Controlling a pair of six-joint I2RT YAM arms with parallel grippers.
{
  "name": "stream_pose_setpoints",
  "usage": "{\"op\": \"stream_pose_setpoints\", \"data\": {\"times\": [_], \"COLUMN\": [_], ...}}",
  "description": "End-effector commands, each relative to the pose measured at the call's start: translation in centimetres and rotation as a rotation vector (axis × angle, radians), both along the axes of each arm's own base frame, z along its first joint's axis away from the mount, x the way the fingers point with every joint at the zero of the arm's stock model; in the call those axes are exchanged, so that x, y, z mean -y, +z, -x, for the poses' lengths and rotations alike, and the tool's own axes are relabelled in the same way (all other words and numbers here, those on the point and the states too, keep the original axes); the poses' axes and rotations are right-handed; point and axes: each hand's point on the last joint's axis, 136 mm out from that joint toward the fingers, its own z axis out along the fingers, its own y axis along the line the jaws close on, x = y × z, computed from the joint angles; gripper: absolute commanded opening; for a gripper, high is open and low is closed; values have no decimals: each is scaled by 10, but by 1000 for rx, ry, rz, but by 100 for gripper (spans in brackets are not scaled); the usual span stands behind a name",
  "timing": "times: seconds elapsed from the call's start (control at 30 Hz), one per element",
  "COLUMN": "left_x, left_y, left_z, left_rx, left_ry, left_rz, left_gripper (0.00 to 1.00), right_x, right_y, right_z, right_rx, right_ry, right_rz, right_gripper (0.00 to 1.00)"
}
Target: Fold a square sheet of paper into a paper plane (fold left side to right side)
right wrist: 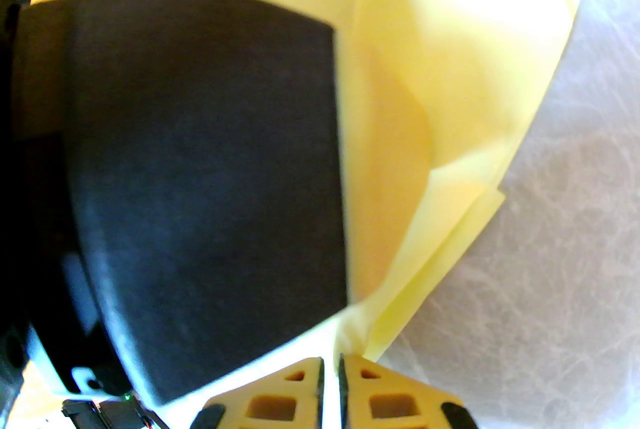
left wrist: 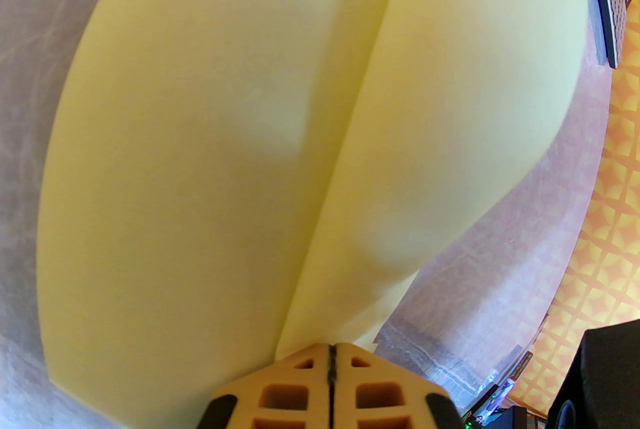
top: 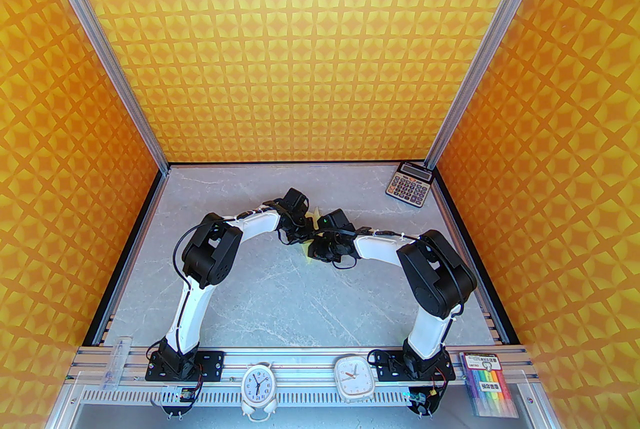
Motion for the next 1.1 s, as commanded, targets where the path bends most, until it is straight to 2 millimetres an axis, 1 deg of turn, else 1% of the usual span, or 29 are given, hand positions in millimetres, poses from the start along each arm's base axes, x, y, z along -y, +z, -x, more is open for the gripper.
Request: {"op": "stream_pose_setpoints", "data": {"times": [0.0,0.27,0.37,0.53,0.67,0.73,0.8,0.93,1.07], "left_x": [-12,-12,-11,-11,-10,-10,-10,-10,-10], "left_y": [-34,-35,-35,-37,-36,-37,-37,-37,-37], "left_z": [14,14,14,14,15,15,15,15,15], "left_rx": [-66,-66,-68,-72,-71,-71,-73,-73,-72], "left_ry": [4,4,2,4,2,1,2,0,-1], "left_rz": [-99,-100,-100,-101,-102,-103,-103,-103,-105], "left_gripper": [5,5,5,5,5,5,5,5,5], "right_x": [0,3,0,-7,-13,-19,-22,-23,-22], "right_y": [-3,-10,2,32,43,43,36,21,10], "right_z": [-1,1,0,-7,-11,-12,-12,-14,-12], "right_rx": [8,-1,20,81,100,91,72,49,31], "right_ry": [13,14,21,27,30,37,41,38,36], "right_rz": [33,52,31,-17,-44,-63,-60,-46,-39], "right_gripper": [14,14,14,13,13,13,13,12,12]}}
